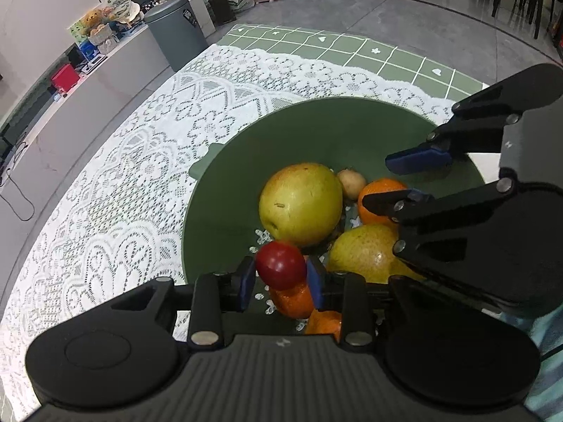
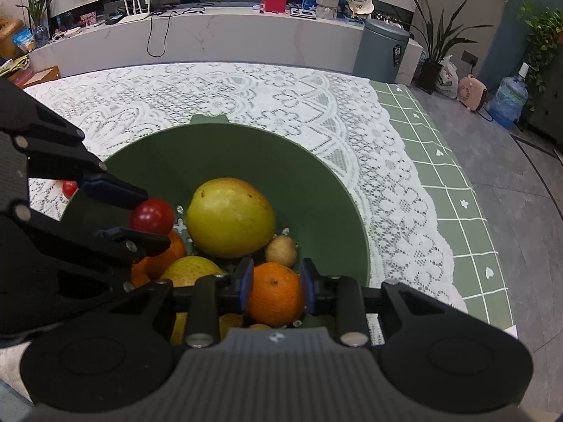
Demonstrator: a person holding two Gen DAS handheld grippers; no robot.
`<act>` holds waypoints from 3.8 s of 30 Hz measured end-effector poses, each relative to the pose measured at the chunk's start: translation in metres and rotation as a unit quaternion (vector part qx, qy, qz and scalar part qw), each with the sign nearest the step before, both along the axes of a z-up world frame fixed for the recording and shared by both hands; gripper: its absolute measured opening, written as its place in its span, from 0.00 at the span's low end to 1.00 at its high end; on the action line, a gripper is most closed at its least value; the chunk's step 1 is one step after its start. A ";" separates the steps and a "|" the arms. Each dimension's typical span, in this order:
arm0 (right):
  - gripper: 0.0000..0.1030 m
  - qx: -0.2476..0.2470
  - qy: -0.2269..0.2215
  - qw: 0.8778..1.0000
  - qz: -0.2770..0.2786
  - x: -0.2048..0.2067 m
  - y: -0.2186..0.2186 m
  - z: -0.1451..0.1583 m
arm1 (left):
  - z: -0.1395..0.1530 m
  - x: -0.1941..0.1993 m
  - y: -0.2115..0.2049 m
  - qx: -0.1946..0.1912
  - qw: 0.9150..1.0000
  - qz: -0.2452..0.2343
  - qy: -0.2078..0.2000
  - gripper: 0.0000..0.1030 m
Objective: Organize fruits
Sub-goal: 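Carry the red plum and kiwi into the green colander and open both tools, then withdraw both tools toward the last orange and red plum, then grasp the last orange with the left tool while the right tool grasps the red plum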
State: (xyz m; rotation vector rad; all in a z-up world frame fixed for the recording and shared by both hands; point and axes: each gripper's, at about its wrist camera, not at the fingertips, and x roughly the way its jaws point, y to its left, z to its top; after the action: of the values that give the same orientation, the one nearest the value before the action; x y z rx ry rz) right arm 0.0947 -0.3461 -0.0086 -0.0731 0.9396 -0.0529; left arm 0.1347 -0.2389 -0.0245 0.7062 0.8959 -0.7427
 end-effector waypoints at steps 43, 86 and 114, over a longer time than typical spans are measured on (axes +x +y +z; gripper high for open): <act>0.79 -0.031 -0.145 0.989 0.009 -0.051 0.045 0.031 | 0.046 -0.040 0.096 -0.121 0.984 0.108 -0.067 0.74; 0.47 0.006 -0.185 0.972 0.145 -0.006 0.178 -0.010 | 0.006 0.000 0.248 -0.245 0.932 0.264 -0.029 0.55; 0.29 0.006 -0.133 0.979 0.154 0.048 0.195 -0.058 | -0.032 0.047 0.236 -0.272 0.925 0.265 0.004 0.58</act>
State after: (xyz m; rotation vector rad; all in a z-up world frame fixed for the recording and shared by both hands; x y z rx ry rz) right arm 0.1429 -0.1512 -0.0662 -0.1955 0.6530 0.2253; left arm 0.1822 -0.0028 -0.0569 -0.0432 0.7852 -0.4672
